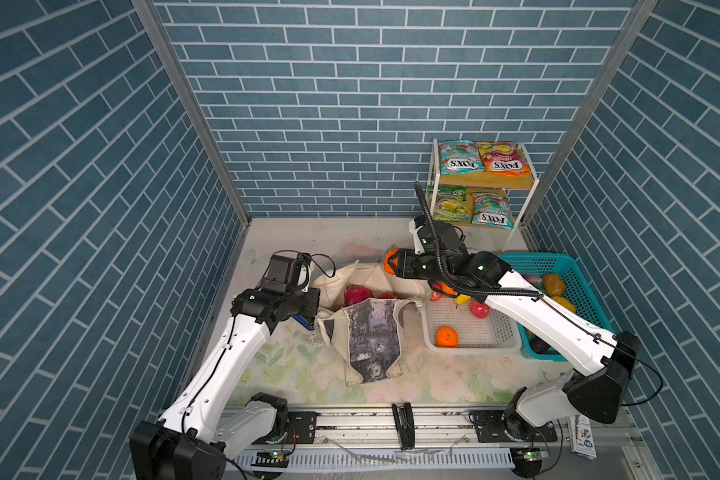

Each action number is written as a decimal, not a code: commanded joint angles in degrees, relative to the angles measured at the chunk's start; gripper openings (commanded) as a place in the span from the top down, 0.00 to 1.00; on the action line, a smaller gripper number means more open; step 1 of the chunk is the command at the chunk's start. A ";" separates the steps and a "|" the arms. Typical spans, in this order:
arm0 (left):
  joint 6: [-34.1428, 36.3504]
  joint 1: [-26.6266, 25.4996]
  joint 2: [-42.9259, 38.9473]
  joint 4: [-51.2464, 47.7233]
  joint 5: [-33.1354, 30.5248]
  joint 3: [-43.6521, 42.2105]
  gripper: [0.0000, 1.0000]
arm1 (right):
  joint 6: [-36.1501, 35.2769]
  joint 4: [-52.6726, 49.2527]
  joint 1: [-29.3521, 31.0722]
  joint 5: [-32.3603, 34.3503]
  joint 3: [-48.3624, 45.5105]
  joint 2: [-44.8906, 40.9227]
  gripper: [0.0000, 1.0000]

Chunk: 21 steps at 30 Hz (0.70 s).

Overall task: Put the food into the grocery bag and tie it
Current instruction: 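Lower the orange pepper into the bag and open the right gripper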

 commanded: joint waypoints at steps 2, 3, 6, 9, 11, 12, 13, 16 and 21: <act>0.59 0.24 -0.51 -0.01 2.31 -0.39 0.95 | -4.60 -1.63 1.29 -2.04 2.93 2.51 0.57; 0.67 0.24 -0.56 0.13 2.65 -0.46 0.95 | -4.91 -1.85 1.49 -2.30 3.34 3.00 0.57; 0.68 0.24 -0.74 0.44 3.47 -0.57 0.95 | -5.60 -2.43 1.94 -3.43 4.53 4.88 0.57; 0.76 0.24 -0.69 0.53 3.75 -0.57 0.95 | -6.10 -3.29 2.39 -4.92 5.86 6.79 0.57; 0.68 0.24 -0.70 0.53 3.70 -0.57 0.95 | -6.76 -4.02 2.89 -5.57 6.85 8.02 0.57; 0.68 0.24 -0.61 0.53 3.55 -0.57 0.95 | -7.04 -4.47 3.17 -5.71 7.27 8.44 0.57; 0.70 0.24 -0.54 0.44 3.32 -0.57 0.95 | -7.41 -4.91 3.49 -5.91 7.80 8.99 0.57; 0.68 0.24 -0.57 0.26 2.75 -0.48 0.95 | -8.45 -6.30 4.22 -6.59 8.99 10.38 0.57; 0.64 0.24 -0.52 0.09 2.20 -0.48 0.95 | -9.20 -7.63 5.03 -7.31 10.04 12.38 0.56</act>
